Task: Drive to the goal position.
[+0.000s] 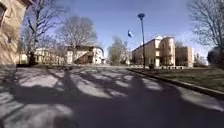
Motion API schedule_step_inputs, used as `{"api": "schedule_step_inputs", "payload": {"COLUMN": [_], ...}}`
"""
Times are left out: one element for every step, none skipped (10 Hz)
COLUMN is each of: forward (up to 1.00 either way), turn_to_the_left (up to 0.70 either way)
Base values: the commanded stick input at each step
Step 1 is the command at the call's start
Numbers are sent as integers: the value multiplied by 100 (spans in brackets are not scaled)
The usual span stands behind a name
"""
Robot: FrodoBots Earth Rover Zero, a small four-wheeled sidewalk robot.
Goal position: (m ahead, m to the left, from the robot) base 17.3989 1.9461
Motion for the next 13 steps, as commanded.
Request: {"api": "schedule_step_inputs", "payload": {"forward": [85, 85, 85, 85, 85, 85, 85, 85, 85, 85, 85, 85, 85], "turn_to_the_left": [34, 34, 28, 0, 0, 0, 0, 0, 0, 0, 0, 0, 0]}}
